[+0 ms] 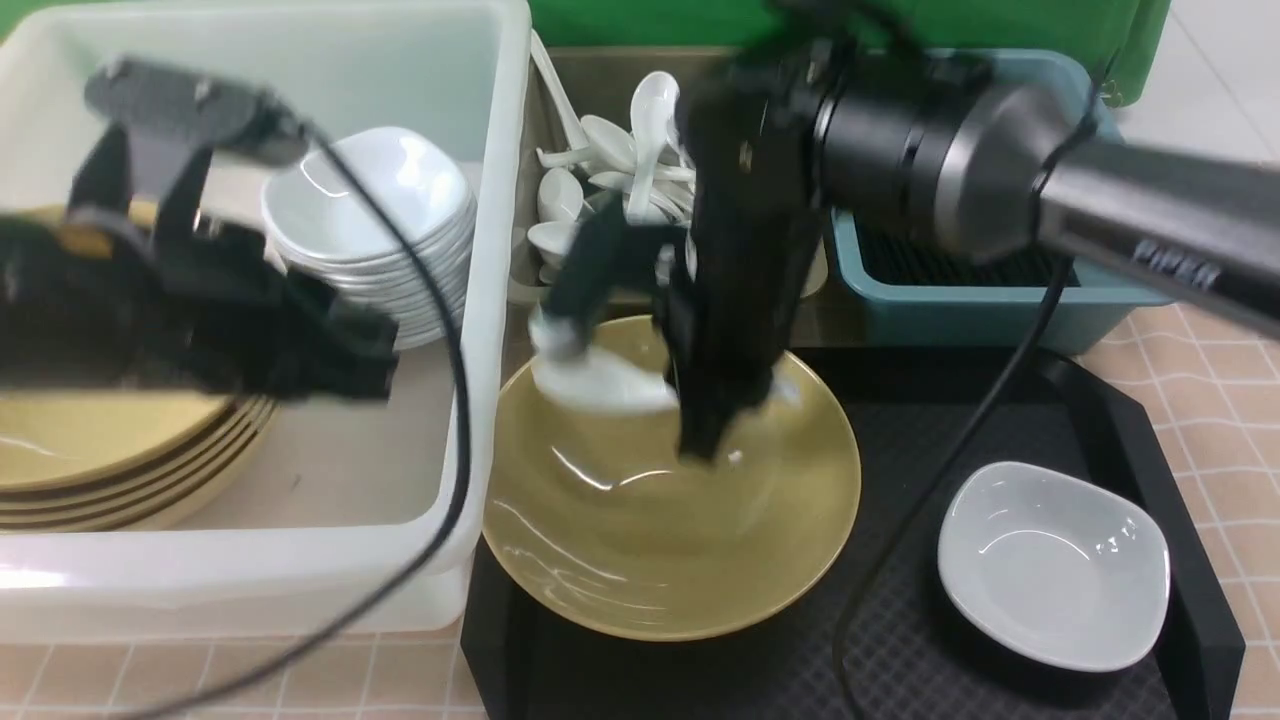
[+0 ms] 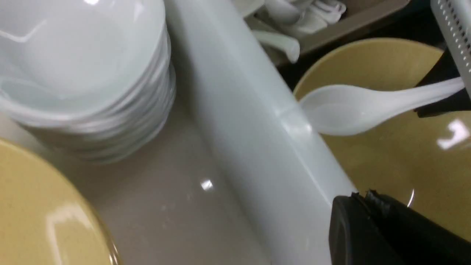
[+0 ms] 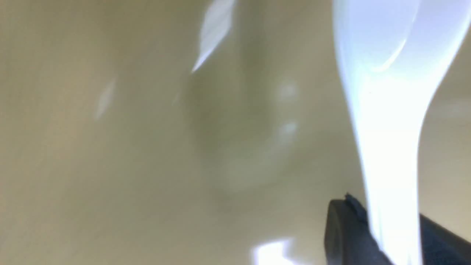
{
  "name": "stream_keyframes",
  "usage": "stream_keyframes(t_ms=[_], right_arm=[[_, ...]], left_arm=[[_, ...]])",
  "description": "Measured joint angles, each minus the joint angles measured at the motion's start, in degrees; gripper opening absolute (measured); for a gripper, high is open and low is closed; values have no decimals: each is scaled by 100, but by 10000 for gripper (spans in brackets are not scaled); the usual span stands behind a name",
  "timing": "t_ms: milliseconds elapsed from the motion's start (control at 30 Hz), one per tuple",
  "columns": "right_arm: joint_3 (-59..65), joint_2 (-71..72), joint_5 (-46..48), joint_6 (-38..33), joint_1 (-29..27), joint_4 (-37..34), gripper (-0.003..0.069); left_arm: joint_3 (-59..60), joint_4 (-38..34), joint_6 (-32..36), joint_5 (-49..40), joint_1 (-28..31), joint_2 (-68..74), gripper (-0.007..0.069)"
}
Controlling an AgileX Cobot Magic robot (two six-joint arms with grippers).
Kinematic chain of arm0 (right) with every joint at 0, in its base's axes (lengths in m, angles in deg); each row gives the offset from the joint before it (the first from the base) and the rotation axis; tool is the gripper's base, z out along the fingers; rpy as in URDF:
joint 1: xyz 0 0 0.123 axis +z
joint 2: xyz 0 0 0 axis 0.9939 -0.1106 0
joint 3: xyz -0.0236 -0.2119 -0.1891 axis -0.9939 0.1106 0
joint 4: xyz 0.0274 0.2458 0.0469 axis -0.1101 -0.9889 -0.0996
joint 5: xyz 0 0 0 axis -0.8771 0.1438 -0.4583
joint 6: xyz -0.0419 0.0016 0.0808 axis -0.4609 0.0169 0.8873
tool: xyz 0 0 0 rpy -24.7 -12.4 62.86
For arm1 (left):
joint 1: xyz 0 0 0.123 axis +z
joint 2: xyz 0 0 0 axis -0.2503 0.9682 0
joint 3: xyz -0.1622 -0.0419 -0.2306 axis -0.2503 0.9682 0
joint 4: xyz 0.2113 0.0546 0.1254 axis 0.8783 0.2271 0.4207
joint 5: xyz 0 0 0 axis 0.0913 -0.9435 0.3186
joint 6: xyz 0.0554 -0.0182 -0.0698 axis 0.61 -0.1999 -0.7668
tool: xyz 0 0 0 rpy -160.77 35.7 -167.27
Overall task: On brown table put chopsticks spoon bowls plates into blue grey white boxes.
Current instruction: 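Place the white spoon into the bin of spoons with the right gripper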
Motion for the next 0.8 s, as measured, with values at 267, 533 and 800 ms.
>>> stream_keyframes(t_ms=[267, 533, 800], right_arm=[[-663, 9, -2005, 859, -880, 22, 141], [-713, -773, -3766, 1558, -1256, -52, 355], [-1661, -589, -2128, 1791, -1349, -70, 677]], left_arm=[[-1538, 92, -26, -264, 0, 746, 2], [-1652, 39, -44, -558, 0, 1330, 2], [-2167, -168, 165, -1181, 0, 1810, 2]])
